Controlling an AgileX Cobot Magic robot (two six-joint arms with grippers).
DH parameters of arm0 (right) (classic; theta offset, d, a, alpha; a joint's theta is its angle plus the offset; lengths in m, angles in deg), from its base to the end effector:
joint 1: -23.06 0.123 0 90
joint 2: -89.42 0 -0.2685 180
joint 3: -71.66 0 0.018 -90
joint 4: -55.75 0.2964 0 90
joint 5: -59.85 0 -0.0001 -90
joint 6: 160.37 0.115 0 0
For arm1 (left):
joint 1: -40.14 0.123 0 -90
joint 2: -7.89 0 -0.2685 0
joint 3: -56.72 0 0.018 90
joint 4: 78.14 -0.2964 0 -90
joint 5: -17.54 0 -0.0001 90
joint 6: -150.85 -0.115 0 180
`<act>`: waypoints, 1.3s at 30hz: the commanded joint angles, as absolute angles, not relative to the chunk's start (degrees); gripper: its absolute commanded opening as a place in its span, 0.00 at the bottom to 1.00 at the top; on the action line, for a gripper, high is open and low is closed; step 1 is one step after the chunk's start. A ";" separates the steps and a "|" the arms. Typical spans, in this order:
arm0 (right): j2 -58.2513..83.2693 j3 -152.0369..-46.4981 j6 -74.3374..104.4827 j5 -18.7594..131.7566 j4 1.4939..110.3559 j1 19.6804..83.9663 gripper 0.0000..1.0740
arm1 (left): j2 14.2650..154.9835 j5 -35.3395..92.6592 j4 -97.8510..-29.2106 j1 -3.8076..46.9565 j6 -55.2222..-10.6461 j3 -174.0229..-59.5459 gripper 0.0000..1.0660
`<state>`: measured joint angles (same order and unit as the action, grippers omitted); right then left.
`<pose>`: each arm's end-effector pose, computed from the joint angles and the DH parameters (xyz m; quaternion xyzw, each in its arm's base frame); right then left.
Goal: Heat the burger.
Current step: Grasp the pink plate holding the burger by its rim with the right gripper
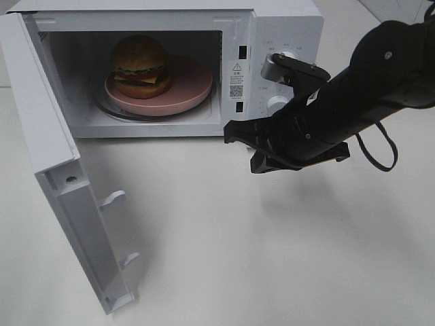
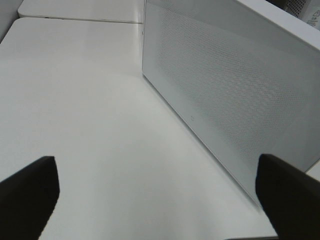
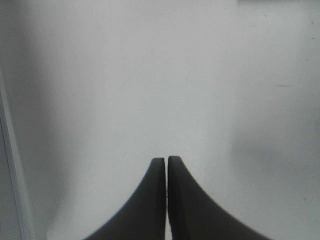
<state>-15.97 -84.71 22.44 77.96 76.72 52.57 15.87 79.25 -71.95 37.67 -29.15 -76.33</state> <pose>0.3215 0.1967 0.1144 -0.0719 0.9523 0.1765 0.2385 0.0682 -0.0139 0.2941 0.0215 0.8495 -0.0652 0.5231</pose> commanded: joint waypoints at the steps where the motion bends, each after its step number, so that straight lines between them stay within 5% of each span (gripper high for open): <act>1: -15.57 -85.97 20.09 81.74 74.20 52.40 0.00 | 15.70 78.74 -71.90 37.96 -29.15 -76.22 0.94; 12: -15.57 -94.91 2.67 96.75 62.69 52.45 0.00 | 15.70 78.74 -71.90 37.96 -29.15 -76.22 0.94; 25: -15.57 -97.72 -44.14 101.10 60.16 52.57 0.06 | 15.70 78.74 -71.90 37.96 -29.15 -76.22 0.94; 39: -15.57 -97.72 -53.25 94.51 47.22 54.00 0.20 | 15.70 78.74 -71.90 37.96 -29.15 -76.22 0.94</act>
<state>-15.97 -97.55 -52.39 95.66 49.34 53.20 15.87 79.25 -71.95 37.67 -29.15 -76.33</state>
